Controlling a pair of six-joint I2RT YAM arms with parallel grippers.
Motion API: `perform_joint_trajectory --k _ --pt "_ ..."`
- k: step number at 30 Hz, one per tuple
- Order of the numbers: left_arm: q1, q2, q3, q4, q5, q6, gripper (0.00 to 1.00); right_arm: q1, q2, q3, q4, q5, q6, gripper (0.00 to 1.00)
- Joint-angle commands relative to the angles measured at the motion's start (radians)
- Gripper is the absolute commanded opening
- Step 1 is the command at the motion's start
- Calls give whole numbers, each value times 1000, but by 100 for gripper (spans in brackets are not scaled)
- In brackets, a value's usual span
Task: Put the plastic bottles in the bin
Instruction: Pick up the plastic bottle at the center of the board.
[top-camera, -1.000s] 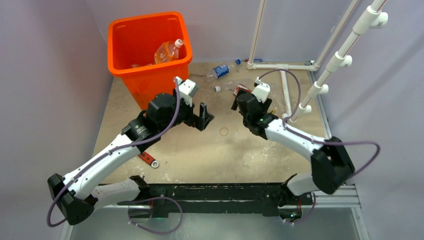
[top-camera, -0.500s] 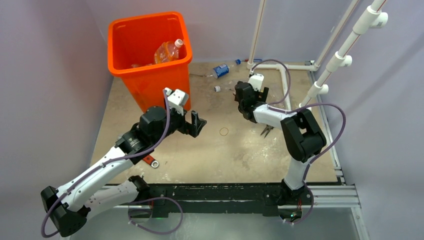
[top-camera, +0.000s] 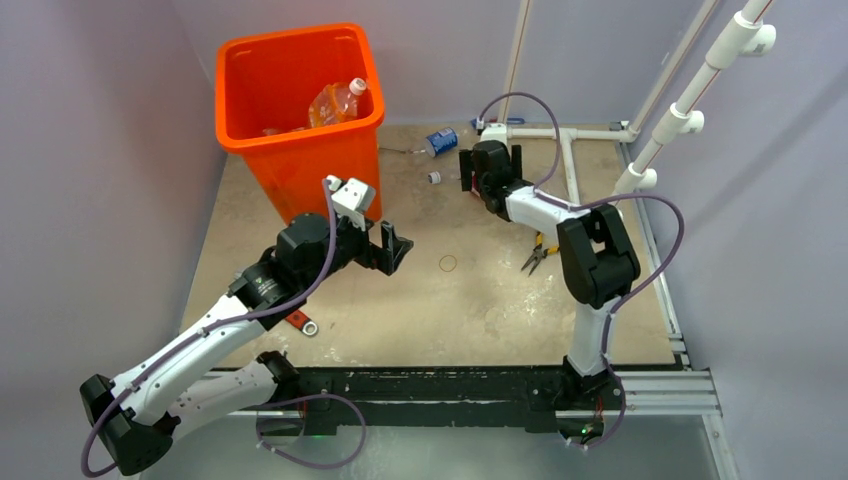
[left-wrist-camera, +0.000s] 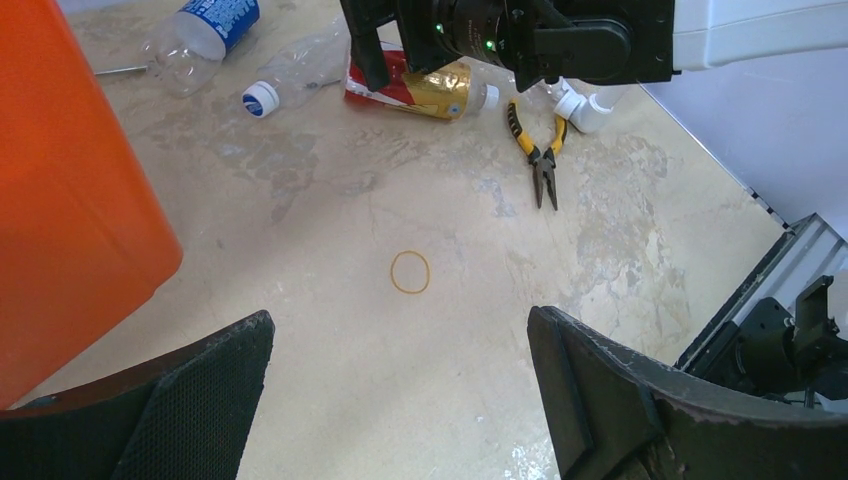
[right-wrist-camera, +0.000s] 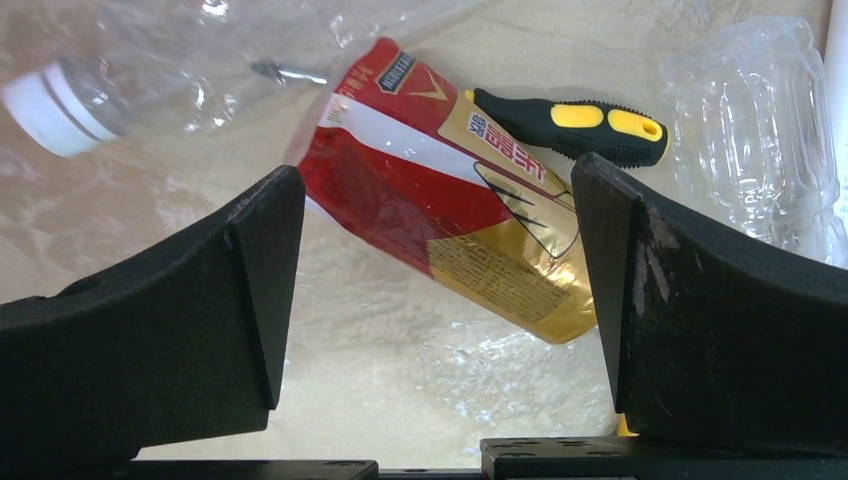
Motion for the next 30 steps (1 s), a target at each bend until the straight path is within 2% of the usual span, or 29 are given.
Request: perform_joint_trajectory --k 1,8,22,26,30 --pt "-3 -3 -6 32 23 -15 97 -22 -6 37 -93 -107 -71 99" --pt "-3 19 -5 33 36 -19 97 -30 8 30 -126 -200 -89 99" --pt "-2 31 -7 27 24 -18 97 -31 51 25 -165 -193 -99 95" --pt "-2 32 -8 25 21 -17 97 -30 55 32 -169 -204 -95 91" --pt "-4 31 -7 24 16 -15 97 -30 39 19 -152 -206 -93 84"
